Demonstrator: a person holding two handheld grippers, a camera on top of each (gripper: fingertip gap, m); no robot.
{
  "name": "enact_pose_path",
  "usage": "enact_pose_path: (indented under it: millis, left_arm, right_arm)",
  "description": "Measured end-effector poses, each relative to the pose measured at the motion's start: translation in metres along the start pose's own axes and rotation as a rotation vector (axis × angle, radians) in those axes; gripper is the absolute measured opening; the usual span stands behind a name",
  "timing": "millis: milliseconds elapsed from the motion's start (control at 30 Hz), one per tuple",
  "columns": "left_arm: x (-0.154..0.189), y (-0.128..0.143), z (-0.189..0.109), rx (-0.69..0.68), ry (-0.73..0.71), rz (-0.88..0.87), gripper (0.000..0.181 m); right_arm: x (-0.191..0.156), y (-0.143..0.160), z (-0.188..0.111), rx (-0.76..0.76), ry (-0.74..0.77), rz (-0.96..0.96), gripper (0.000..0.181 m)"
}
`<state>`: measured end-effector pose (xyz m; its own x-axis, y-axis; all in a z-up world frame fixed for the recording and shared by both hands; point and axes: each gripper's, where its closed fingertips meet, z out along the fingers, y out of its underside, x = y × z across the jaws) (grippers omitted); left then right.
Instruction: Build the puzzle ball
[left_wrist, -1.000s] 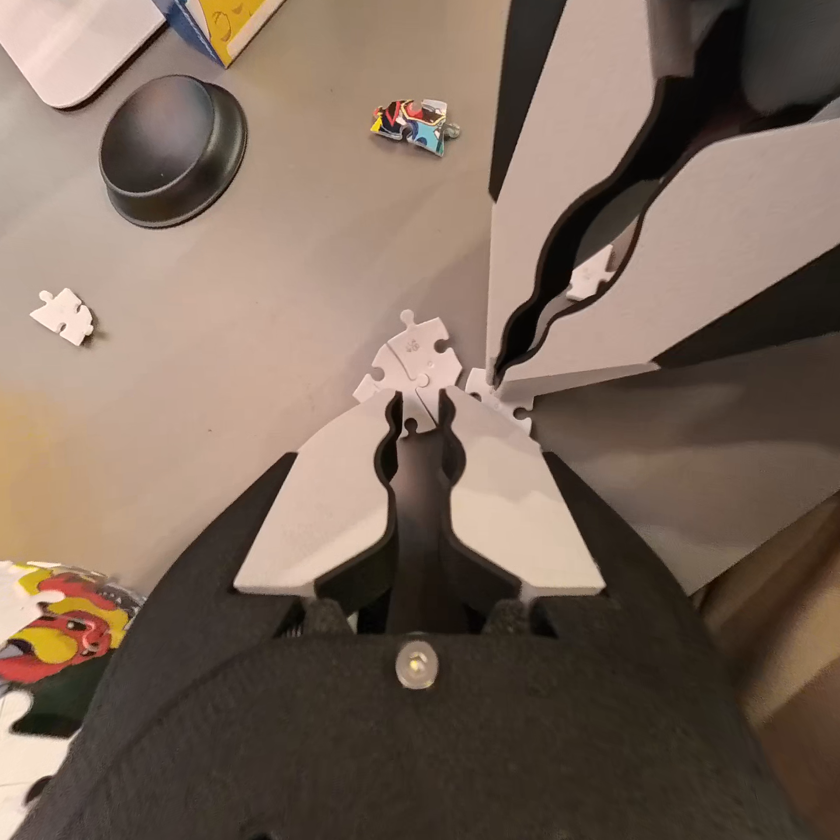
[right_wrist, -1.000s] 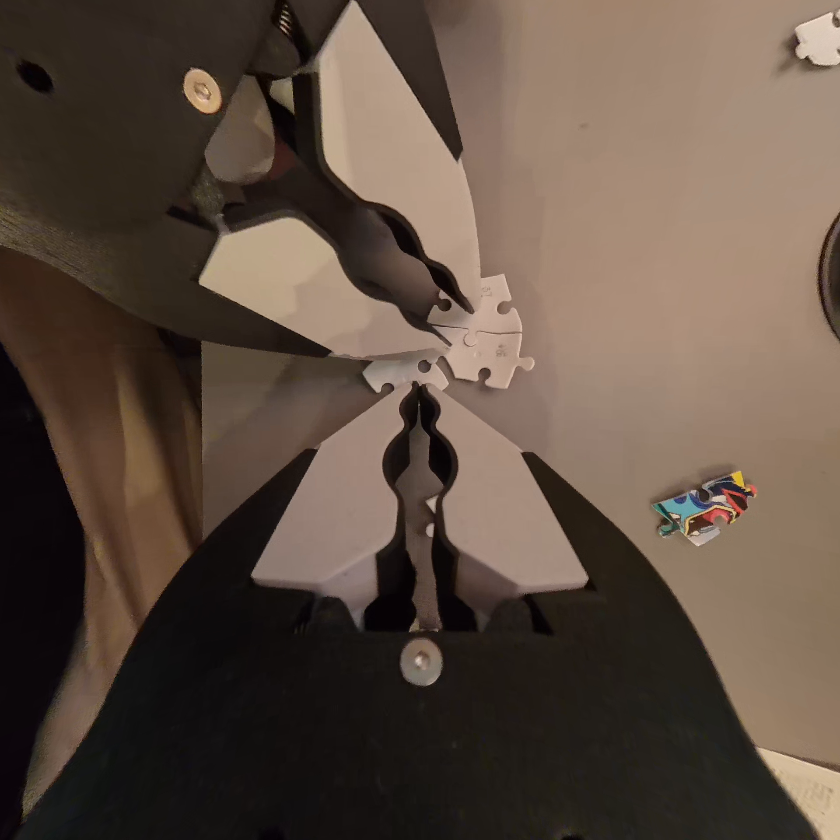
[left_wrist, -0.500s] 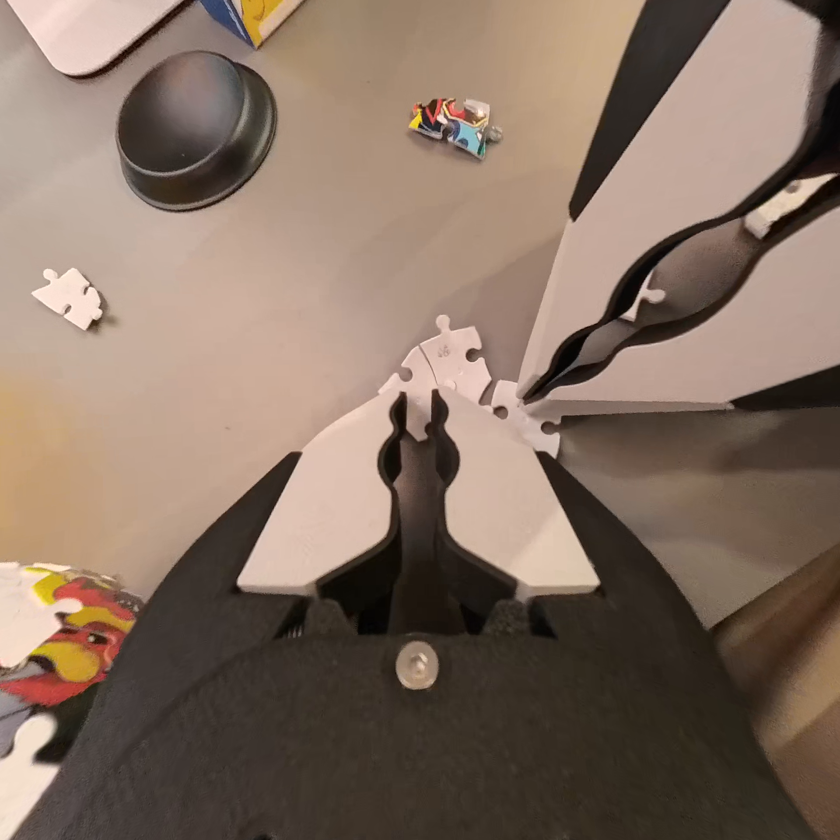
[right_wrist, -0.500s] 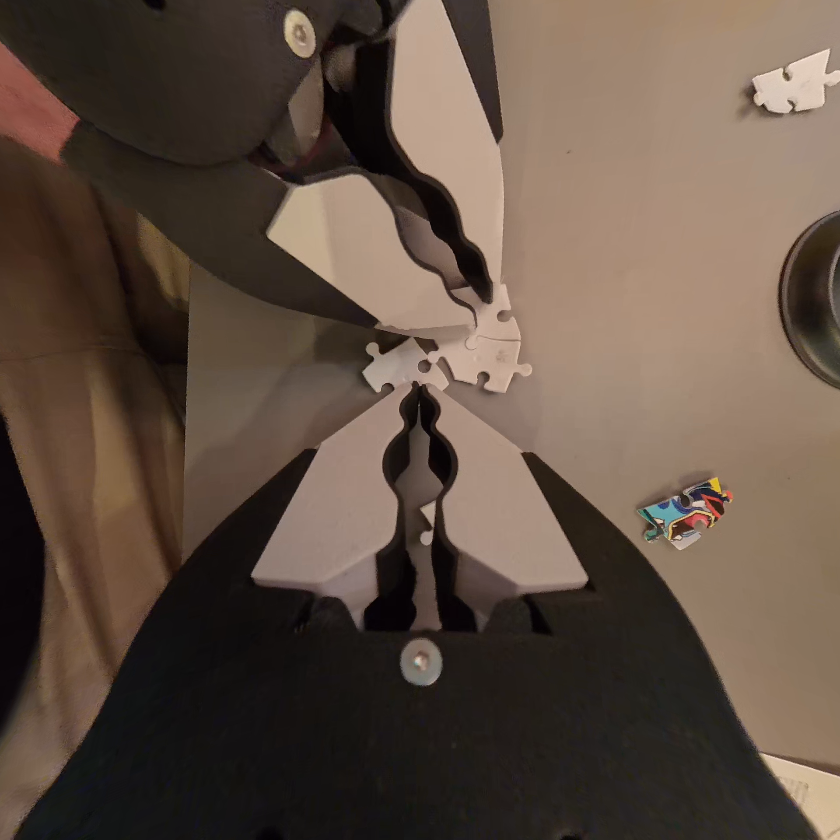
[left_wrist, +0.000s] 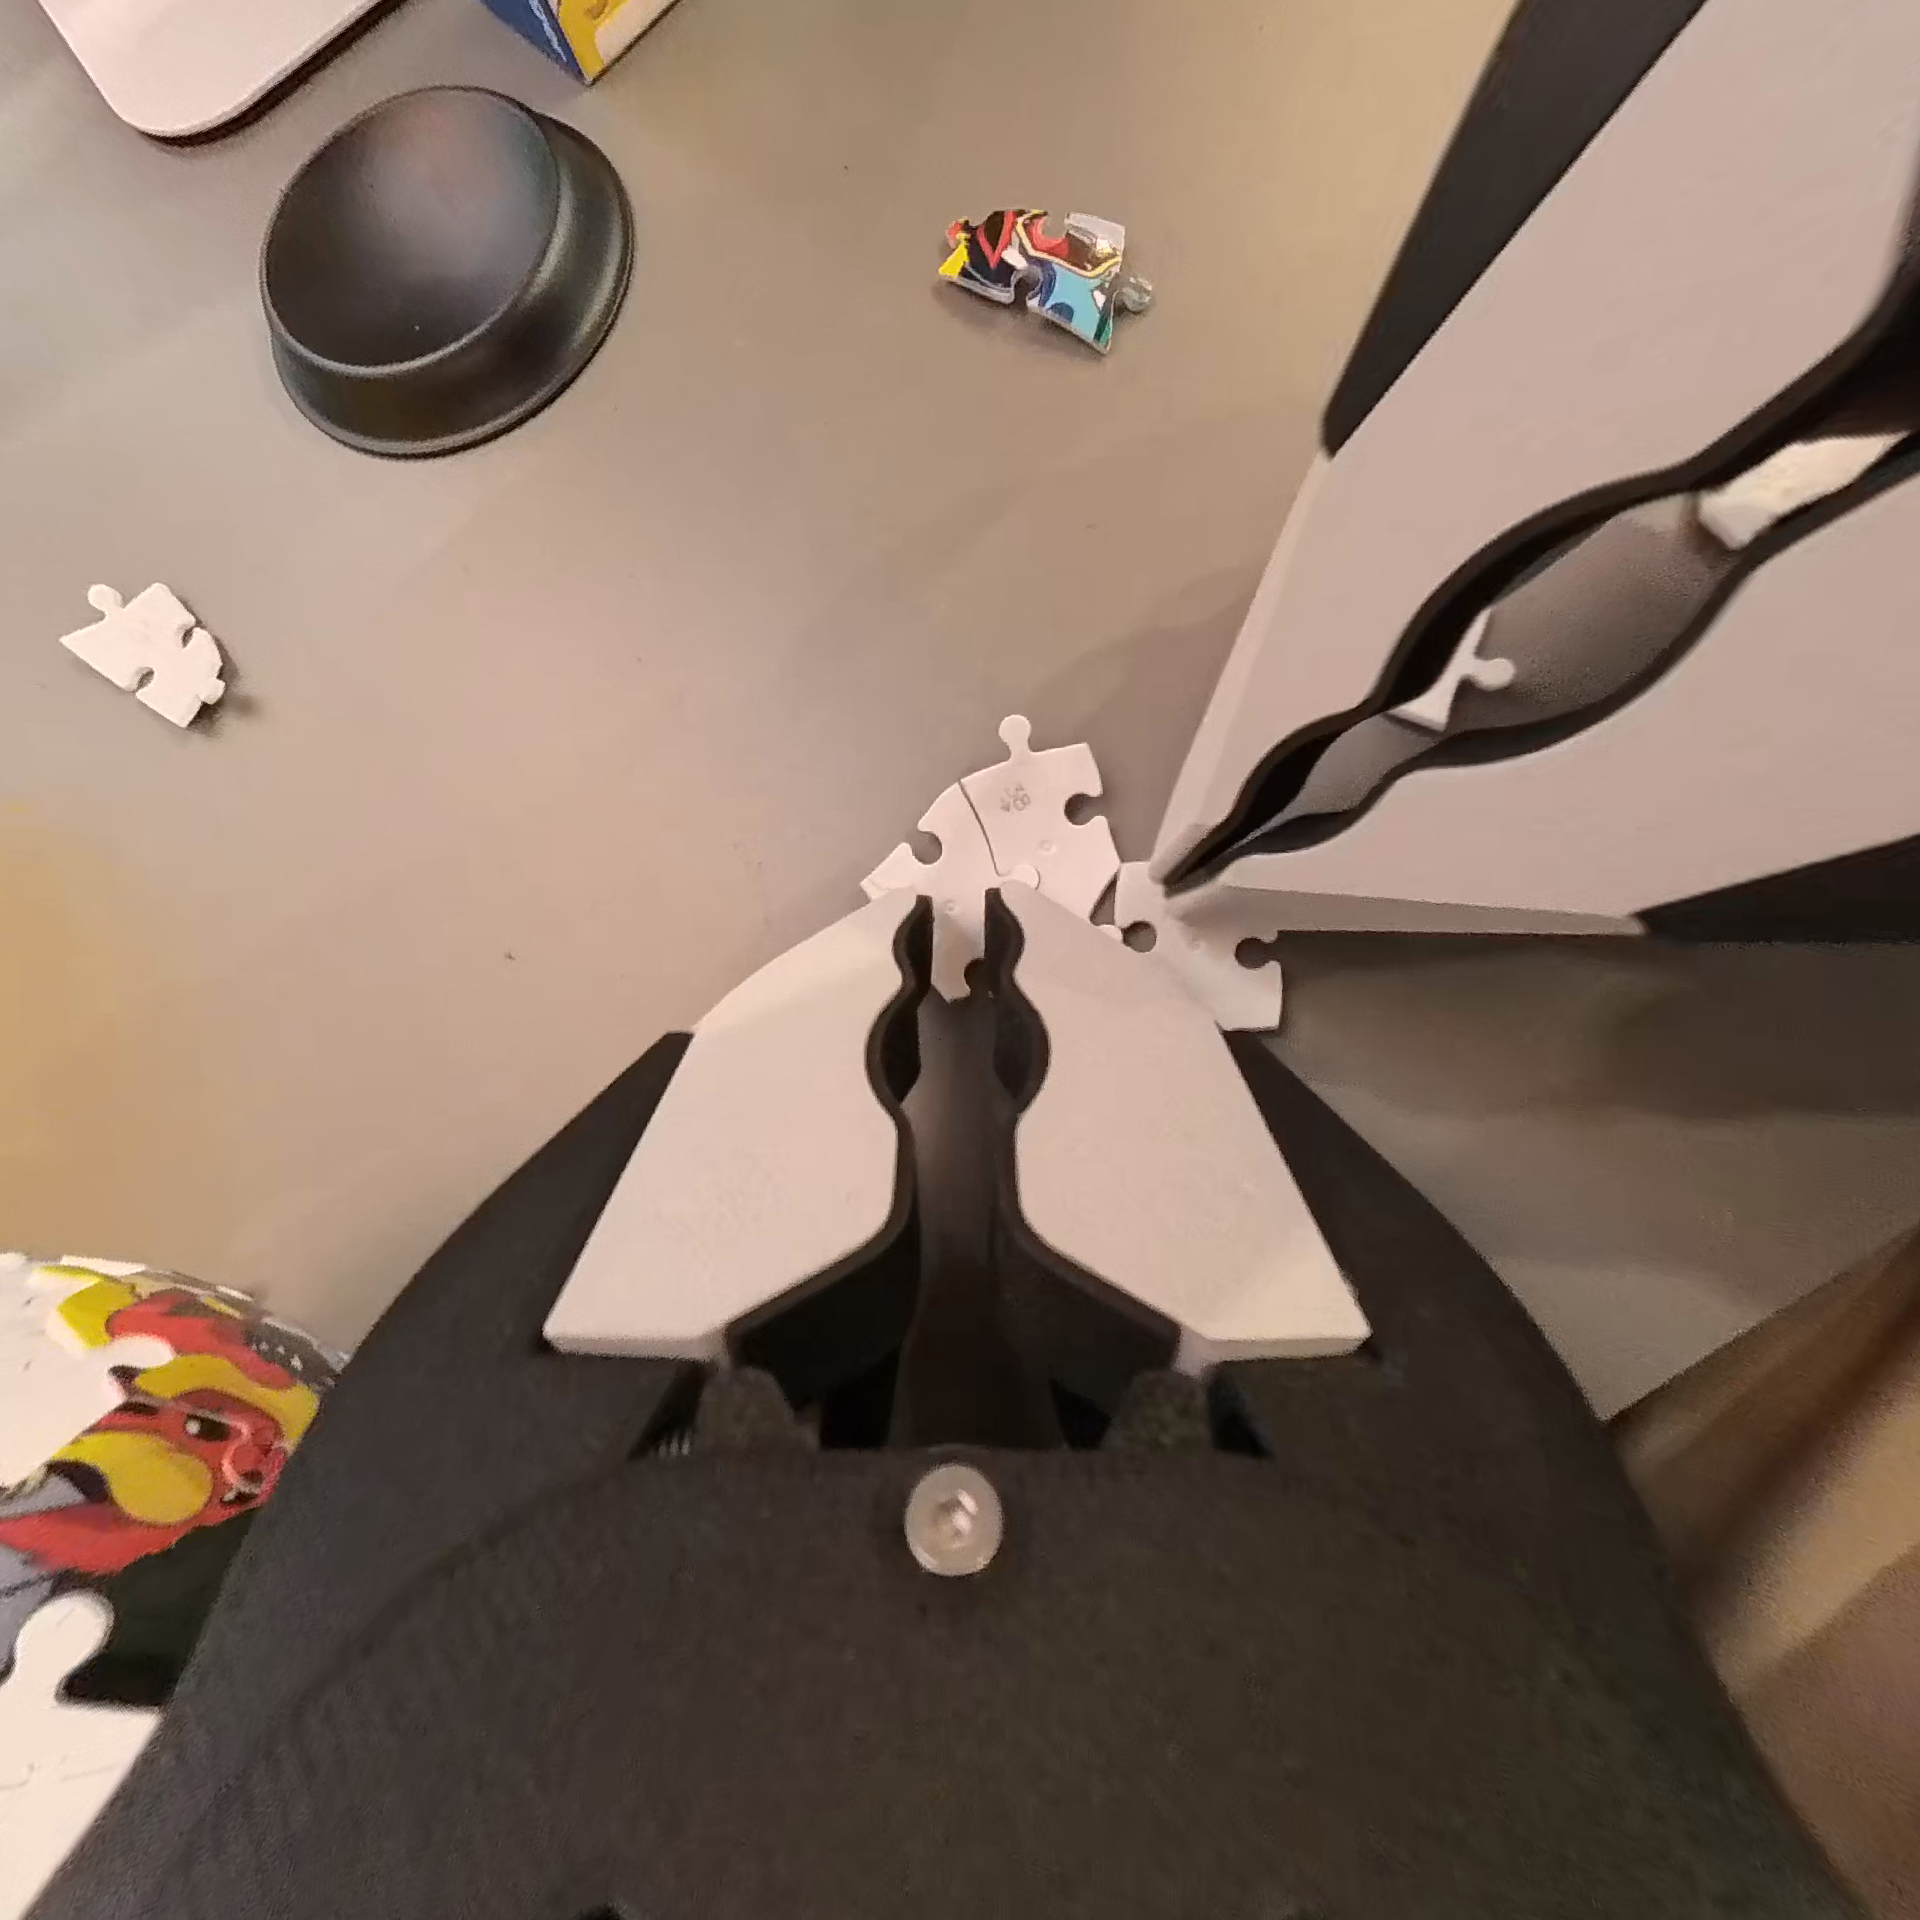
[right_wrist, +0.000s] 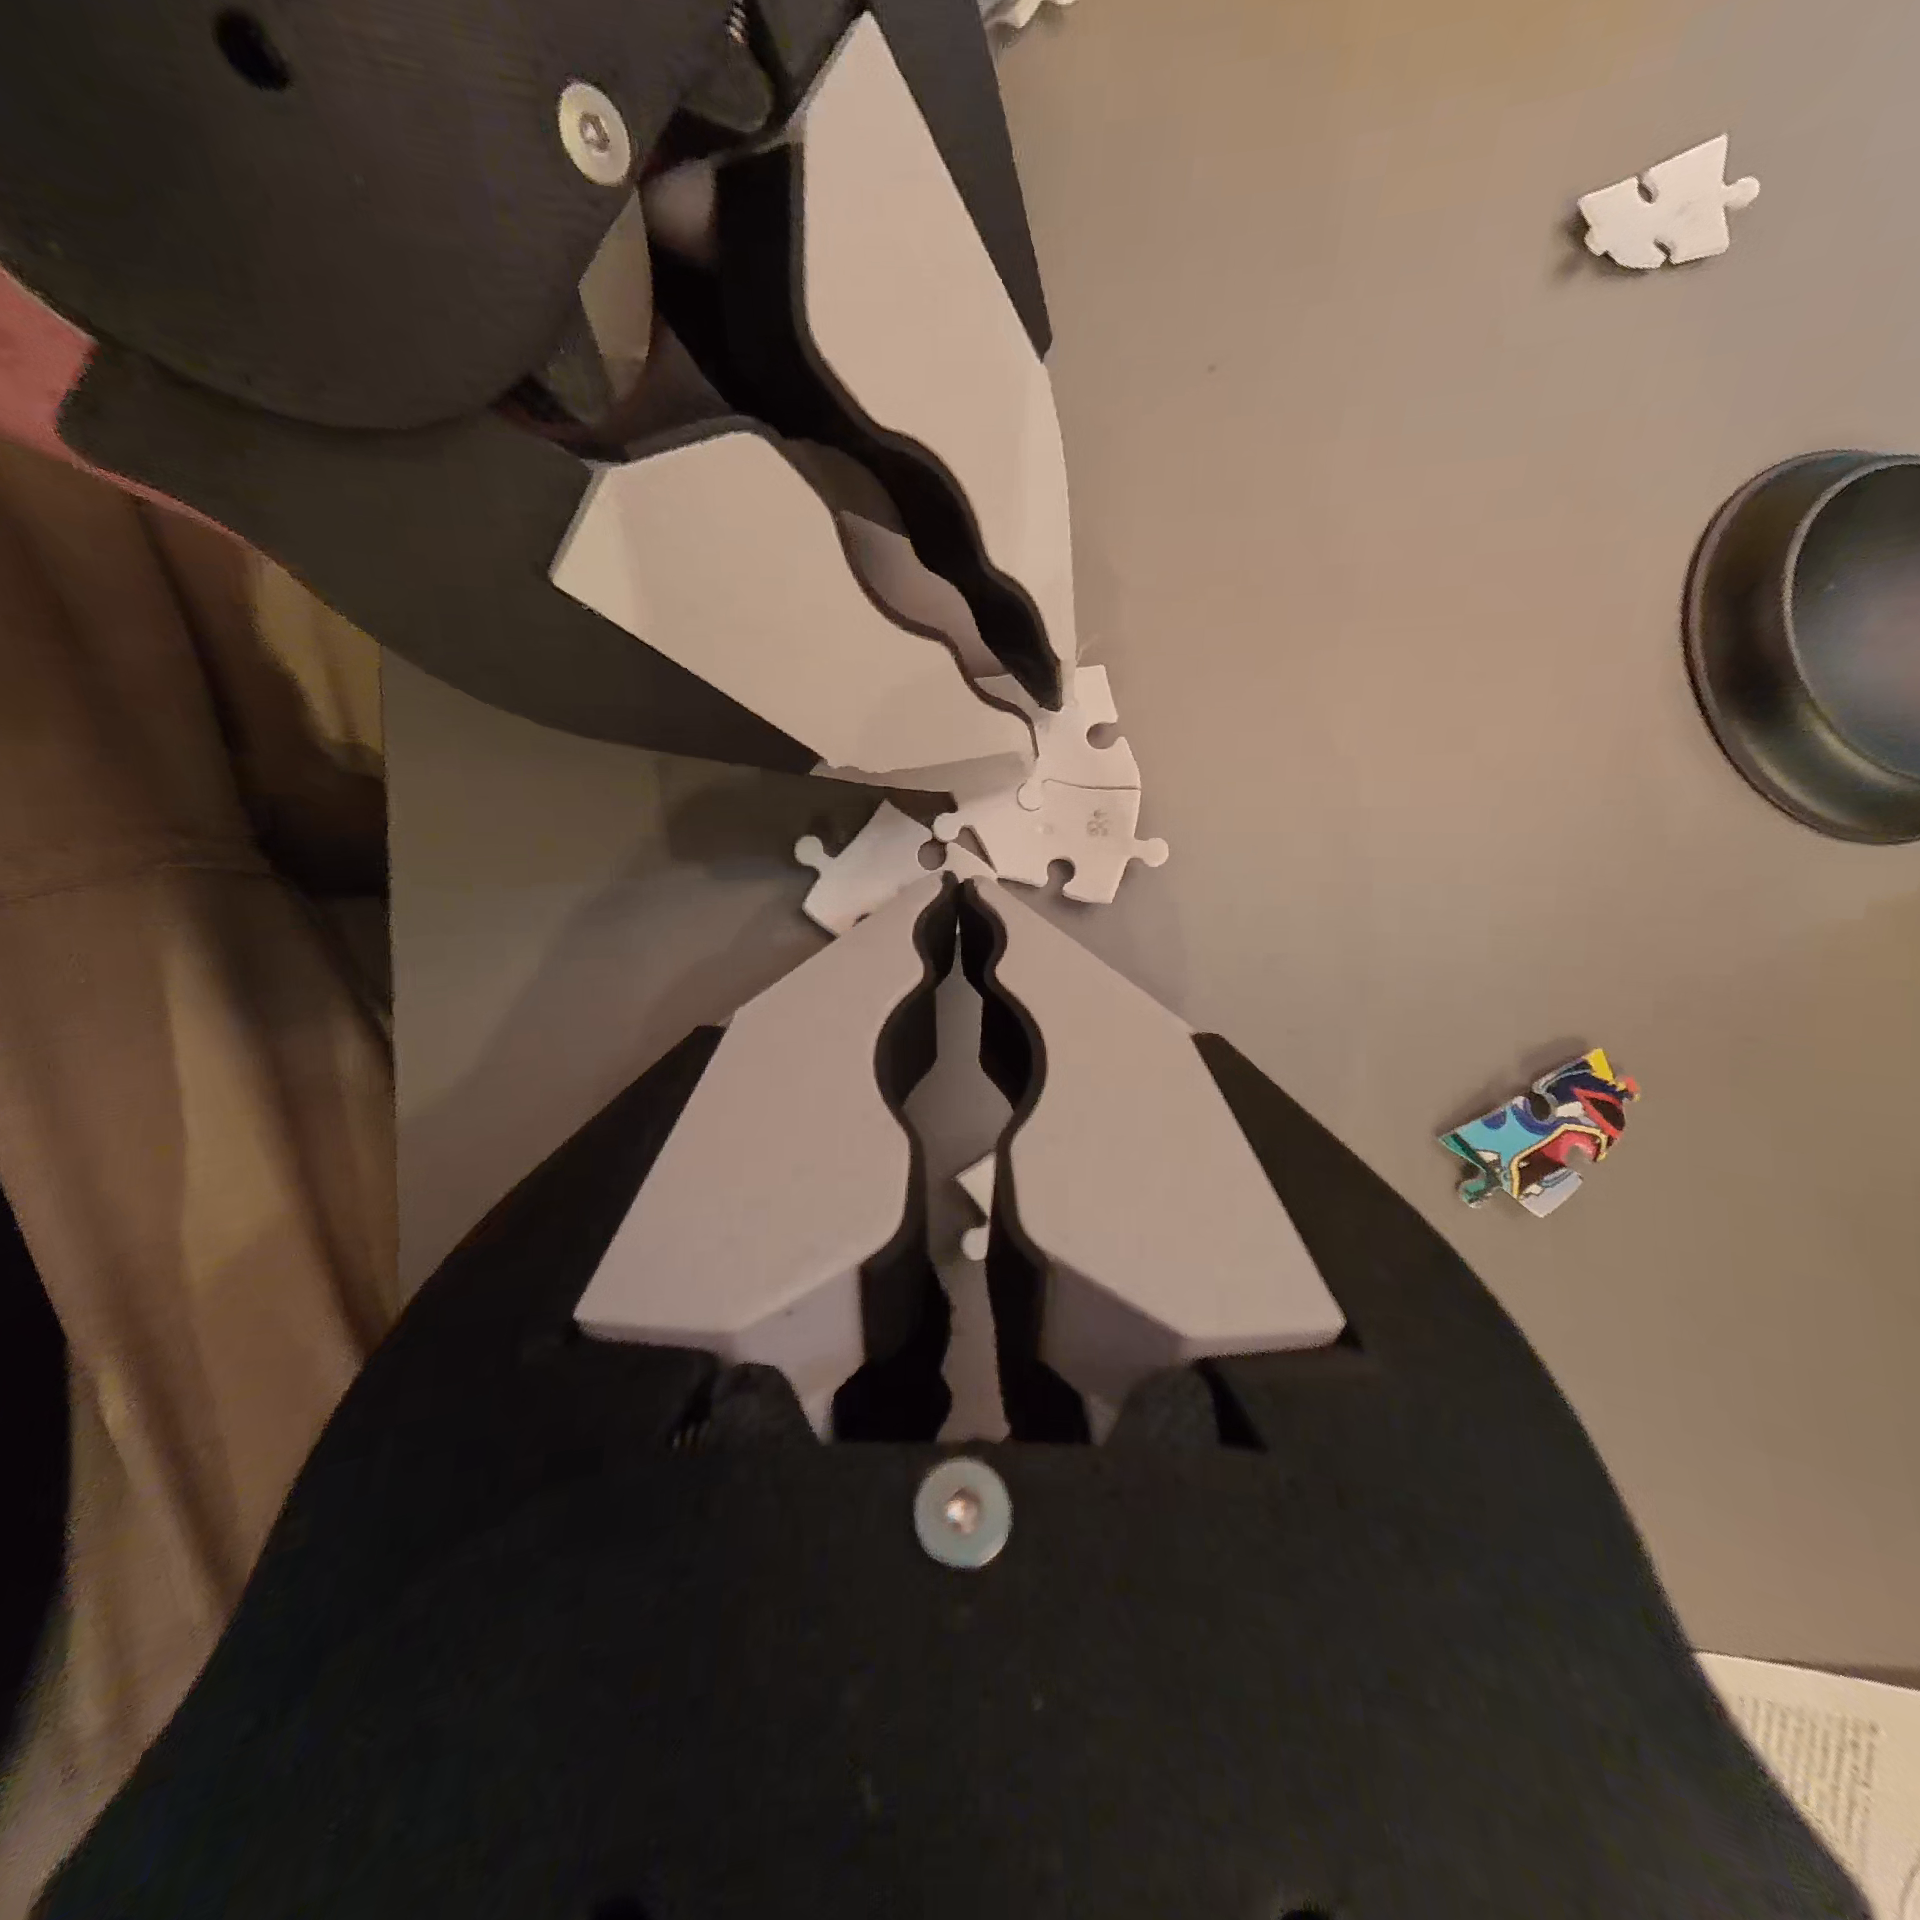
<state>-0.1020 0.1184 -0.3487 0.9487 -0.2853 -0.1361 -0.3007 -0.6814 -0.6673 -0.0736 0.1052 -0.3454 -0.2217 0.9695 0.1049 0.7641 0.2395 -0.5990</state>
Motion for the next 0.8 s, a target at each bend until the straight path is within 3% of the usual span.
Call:
enact_pose_path:
  millis: [33,200,433,600,800]
  left_arm:
    - [0.0,0.0,0.0,0.0,0.0,-0.002,0.009]
    - [0.001,0.001,-0.001,-0.004,-0.007,-0.007,0.009]
    - [0.002,0.001,-0.001,-0.006,-0.02,-0.012,0.008]
    - [0.003,0.002,-0.002,-0.003,-0.016,-0.014,0.008]
    - [0.002,0.003,-0.003,-0.004,-0.007,-0.031,0.011]
  right_arm:
    - [-0.002,-0.002,-0.003,0.011,-0.011,0.013,0.0]
    - [-0.013,0.008,-0.009,-0.036,-0.06,0.081,0.015]
    - [-0.013,0.01,-0.003,-0.074,-0.01,0.159,0.03]
    - [-0.012,0.008,-0.001,-0.062,0.017,0.181,0.01]
    - [-0.013,0.007,-0.001,-0.057,0.015,0.201,0.01]
